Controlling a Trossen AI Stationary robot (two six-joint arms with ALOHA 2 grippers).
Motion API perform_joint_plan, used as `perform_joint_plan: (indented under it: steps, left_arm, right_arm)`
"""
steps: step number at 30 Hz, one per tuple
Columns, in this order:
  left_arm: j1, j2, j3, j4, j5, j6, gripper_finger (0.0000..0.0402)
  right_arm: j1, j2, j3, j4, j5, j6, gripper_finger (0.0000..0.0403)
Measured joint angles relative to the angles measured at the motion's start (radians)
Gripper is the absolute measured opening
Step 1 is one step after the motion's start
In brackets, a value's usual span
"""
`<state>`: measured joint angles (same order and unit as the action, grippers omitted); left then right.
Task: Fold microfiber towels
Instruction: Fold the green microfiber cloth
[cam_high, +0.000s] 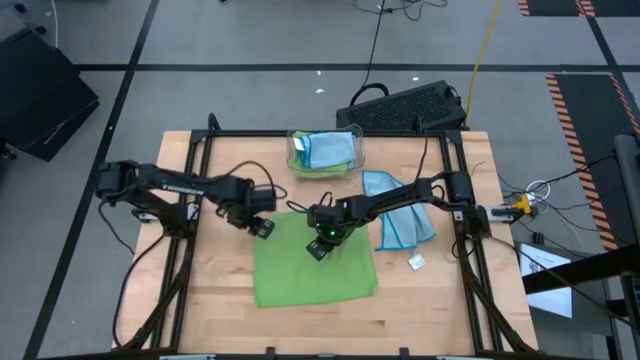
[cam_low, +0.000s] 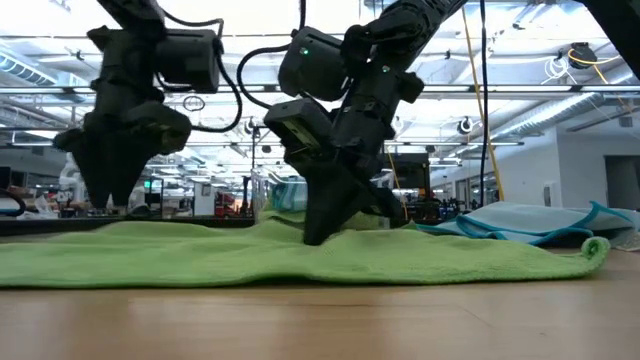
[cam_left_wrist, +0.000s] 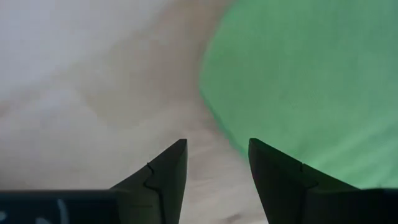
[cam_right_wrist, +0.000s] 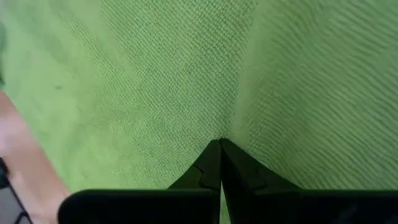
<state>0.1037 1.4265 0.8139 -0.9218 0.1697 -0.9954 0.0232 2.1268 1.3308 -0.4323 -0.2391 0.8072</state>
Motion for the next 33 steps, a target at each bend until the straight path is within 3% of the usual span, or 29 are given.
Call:
perform_joint_plan:
  steps: [5,11,16,21,26,33]
  left_arm:
    - [-0.091,-0.010,-0.025,0.077,0.002,-0.112,0.0172]
    - [-0.148,-0.003,-0.026,0.041,-0.184,-0.193,0.0172]
    - [-0.152,-0.001,-0.029,0.059,-0.278,0.034,0.0172]
    - [-0.162,0.010,-0.087,0.084,-0.240,0.236,0.0172]
    - [-0.224,0.006,-0.161,0.261,-0.221,0.306,0.0172]
    - [-0.281,0.006,-0.182,0.335,-0.440,0.276,0.0172]
  right_arm:
    - [0.004,-0.032,-0.003,-0.050,0.010,-0.003,0.0000]
    - [0.004,-0.038,-0.005,-0.055,0.009,-0.014,0.0000]
    - [0.004,-0.039,-0.005,-0.049,0.008,-0.034,0.0000]
    - [0.004,-0.039,-0.004,-0.047,0.006,-0.036,0.0000]
    - [0.004,-0.039,-0.004,-0.038,0.006,-0.036,0.0000]
    - [0.004,-0.040,-0.004,-0.021,0.008,-0.029,0.0000]
